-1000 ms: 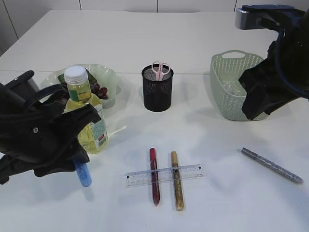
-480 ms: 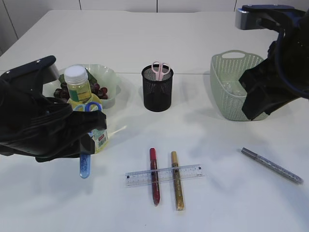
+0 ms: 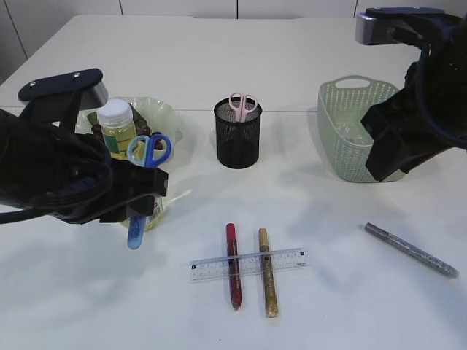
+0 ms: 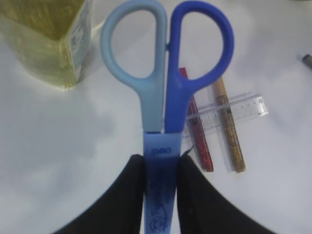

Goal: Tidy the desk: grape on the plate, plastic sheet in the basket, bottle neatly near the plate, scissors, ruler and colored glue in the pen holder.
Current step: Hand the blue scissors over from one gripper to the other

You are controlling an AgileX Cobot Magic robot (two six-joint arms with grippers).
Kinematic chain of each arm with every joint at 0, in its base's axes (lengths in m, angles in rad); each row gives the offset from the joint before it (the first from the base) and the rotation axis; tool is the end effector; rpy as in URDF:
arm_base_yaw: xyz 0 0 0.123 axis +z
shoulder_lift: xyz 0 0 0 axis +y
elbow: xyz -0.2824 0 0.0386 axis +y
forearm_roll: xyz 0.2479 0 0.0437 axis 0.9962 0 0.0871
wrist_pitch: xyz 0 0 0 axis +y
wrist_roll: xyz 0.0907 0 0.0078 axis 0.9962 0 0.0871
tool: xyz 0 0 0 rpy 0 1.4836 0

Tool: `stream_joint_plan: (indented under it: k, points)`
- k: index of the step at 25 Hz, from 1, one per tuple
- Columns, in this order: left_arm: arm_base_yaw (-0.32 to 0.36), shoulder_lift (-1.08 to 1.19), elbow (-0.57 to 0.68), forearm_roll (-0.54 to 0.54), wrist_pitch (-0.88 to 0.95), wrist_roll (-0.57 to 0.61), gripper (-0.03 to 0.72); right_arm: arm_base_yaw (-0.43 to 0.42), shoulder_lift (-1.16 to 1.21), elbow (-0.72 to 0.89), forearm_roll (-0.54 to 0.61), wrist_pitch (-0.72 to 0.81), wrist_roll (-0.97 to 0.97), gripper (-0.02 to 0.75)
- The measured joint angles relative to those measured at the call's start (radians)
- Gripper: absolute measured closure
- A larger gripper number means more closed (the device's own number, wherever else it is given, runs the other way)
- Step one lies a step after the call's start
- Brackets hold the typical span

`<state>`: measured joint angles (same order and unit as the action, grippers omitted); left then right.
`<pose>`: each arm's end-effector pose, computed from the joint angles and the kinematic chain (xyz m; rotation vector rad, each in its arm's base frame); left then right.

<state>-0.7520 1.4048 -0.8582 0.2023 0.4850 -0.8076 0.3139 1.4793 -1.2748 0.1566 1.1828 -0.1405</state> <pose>0.2100 -0.1847 0.2433 0.1190 2.5566 -0.4426 0.2704 0.1016 0.3135 -0.5920 2.8132 0.2534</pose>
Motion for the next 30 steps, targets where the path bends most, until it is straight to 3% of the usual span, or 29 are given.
stream_joint_plan:
  k: [5,12,22,30]
  points:
    - [0.000,0.000,0.000,0.104,-0.115,0.026,0.547,0.000,0.000,0.000,0.005,-0.004,0.000,0.414]
    - [0.000,0.000,0.000,0.181,-0.330,0.028,0.547,0.000,0.000,0.000,0.120,-0.055,-0.027,0.414]
    - [0.000,0.022,0.002,0.199,-0.443,0.030,0.547,0.000,0.000,0.002,0.589,-0.201,-0.407,0.414]
    - [0.000,0.022,0.002,0.201,-0.459,0.030,0.547,0.000,0.000,0.002,0.893,-0.320,-0.637,0.402]
